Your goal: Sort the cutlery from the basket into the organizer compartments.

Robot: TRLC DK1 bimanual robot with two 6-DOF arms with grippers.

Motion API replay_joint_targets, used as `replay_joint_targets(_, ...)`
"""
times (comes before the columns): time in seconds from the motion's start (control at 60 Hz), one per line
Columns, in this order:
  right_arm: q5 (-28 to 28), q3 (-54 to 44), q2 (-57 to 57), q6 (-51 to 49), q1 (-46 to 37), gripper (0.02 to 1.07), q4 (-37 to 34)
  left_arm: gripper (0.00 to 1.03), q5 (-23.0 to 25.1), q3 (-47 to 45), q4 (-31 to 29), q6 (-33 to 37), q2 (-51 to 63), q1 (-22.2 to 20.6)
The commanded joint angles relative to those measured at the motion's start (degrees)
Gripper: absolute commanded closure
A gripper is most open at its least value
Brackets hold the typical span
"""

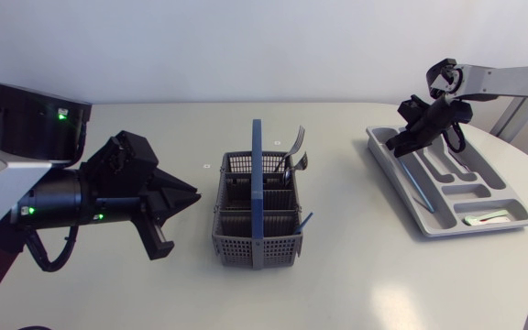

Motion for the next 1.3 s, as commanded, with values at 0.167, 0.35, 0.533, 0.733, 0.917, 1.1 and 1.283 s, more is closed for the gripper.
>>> replay_joint_targets(0.167, 1.0, -3.85, -2.19, 2.15, 0.62, 0.56, 1.71, 0.84, -0.21, -2.01, -0.41, 1.09, -2.25, 0.59)
replay_joint_targets(0.35, 2.59, -18.96, -12.04, 1.27, 0.36, 0.56, 7.6, 0.84, -0.21, -2.28, -0.85, 0.74, -3.22, 0.33)
replay_joint_targets(0.533, 2.67, -31.44, -21.18, -0.84, 0.01, 0.56, 10.23, 0.84, -0.21, -1.93, -1.82, 0.39, -4.09, -0.64)
replay_joint_targets(0.733, 5.22, -39.09, -24.43, -2.51, -2.54, 0.67, 13.92, 0.84, -0.3, -2.19, -2.43, 0.3, -5.15, -0.99)
replay_joint_targets(0.917, 6.28, -44.89, -26.71, -4.27, -5.0, 0.91, 16.12, 0.84, -0.3, -1.84, -3.13, 0.22, -5.41, -1.6)
replay_joint_targets(1.1, 6.81, -49.02, -29.09, -5.06, -4.12, 0.98, 15.51, 0.84, -0.39, -2.01, -3.22, -0.14, -5.68, -2.31)
replay_joint_targets(1.283, 6.89, -50.52, -29.09, -3.56, -0.96, 0.98, 15.07, 0.84, -1.0, -2.1, -3.49, -0.49, -6.29, -2.83)
